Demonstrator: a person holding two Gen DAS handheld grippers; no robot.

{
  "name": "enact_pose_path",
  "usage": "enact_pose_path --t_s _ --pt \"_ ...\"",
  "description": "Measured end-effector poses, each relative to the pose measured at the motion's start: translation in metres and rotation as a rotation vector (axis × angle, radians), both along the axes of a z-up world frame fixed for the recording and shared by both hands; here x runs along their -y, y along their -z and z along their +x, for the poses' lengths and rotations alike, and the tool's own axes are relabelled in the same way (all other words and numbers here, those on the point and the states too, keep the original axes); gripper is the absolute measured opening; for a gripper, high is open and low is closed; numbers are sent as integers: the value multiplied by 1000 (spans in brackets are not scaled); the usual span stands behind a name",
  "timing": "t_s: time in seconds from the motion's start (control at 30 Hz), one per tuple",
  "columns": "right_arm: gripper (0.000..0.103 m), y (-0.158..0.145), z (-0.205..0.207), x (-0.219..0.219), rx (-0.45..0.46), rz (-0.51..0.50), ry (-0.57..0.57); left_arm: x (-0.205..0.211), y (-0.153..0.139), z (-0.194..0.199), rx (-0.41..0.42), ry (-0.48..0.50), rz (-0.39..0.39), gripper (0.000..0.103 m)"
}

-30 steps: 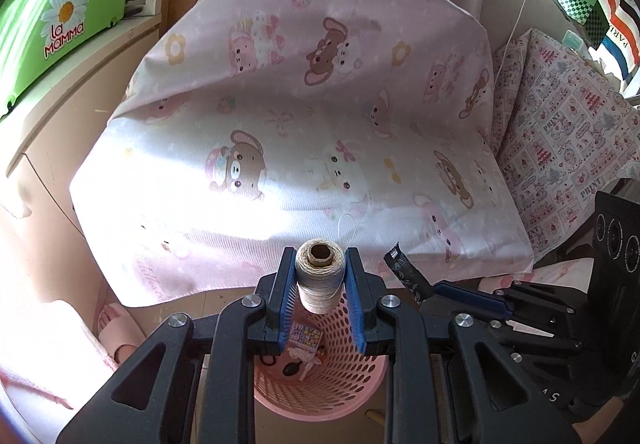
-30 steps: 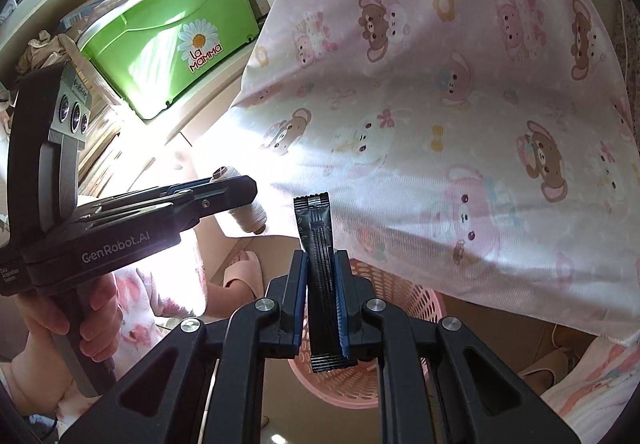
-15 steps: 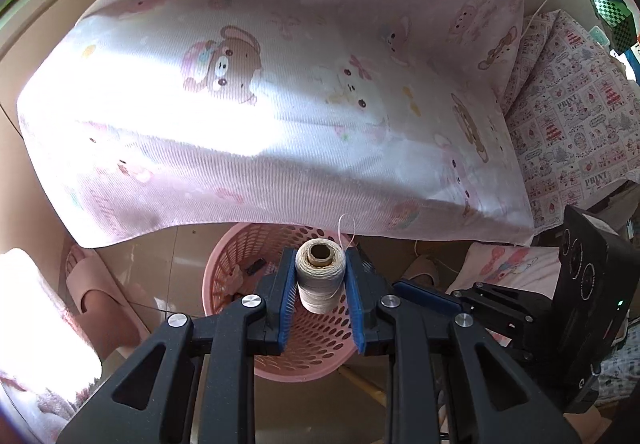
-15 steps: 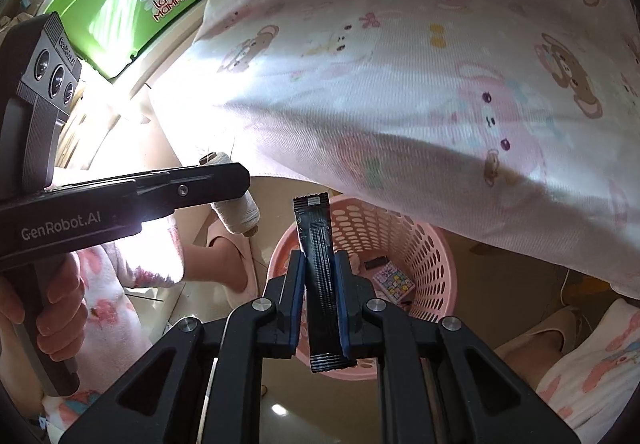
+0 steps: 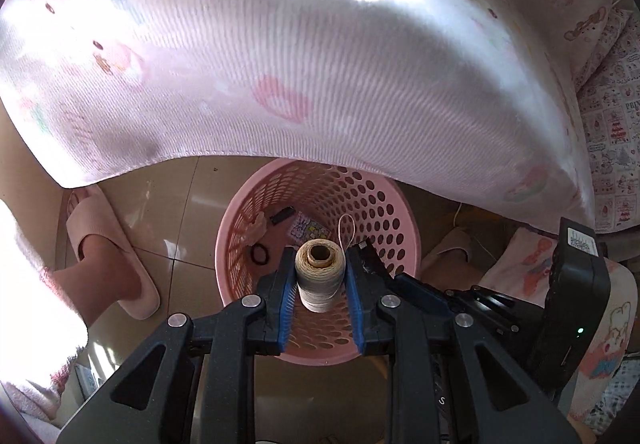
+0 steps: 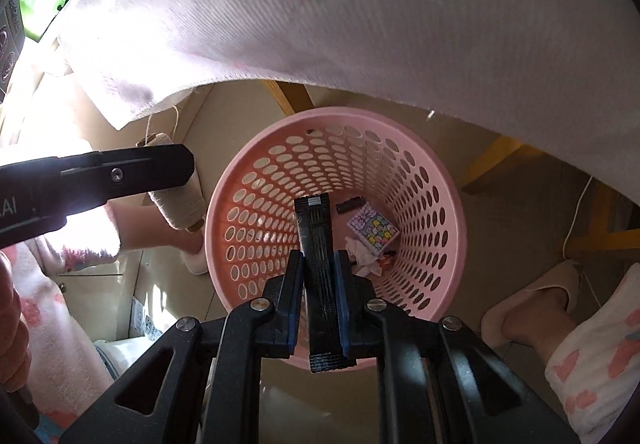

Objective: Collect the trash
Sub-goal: 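Carry the spool and black strip down over the pink basket, then open both tools to drop spool and black strip into the basket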

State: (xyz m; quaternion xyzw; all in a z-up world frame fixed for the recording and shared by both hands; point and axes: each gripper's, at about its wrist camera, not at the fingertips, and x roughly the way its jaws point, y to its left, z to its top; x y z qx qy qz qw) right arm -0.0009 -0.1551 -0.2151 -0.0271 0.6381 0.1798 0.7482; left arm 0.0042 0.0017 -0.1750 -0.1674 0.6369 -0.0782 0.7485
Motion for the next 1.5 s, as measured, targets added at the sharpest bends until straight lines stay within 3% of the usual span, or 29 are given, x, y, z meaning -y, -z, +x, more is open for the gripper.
enact_pose_path --t_s 0.2,0.4,0.63,0.77,0.93,1.0,1.13,1.3,1.4,1.5 --pt "15 31 2 -5 -45 -72 -39 0 34 6 -121 -16 15 22" --pt "15 55 3 -11 -88 -81 -39 1 56 9 -180 -13 71 22" --pt "16 75 3 -2 -181 -55 0 3 75 7 -233 6 80 22" --pt "22 80 5 6 -222 -38 30 10 80 6 -243 22 78 22" --pt "41 81 3 14 -234 -52 64 9 84 6 -247 18 90 22" --pt "48 79 4 15 -220 -58 68 9 82 6 -238 21 105 23" --pt "49 70 5 17 -178 -84 60 12 72 6 -189 41 173 28" --pt "59 52 4 13 -82 -135 40 12 51 5 -108 42 252 36" --pt "60 36 6 13 -30 -133 34 8 34 3 -50 30 255 44" --pt "61 20 7 17 6 -108 59 6 17 2 7 21 294 45"
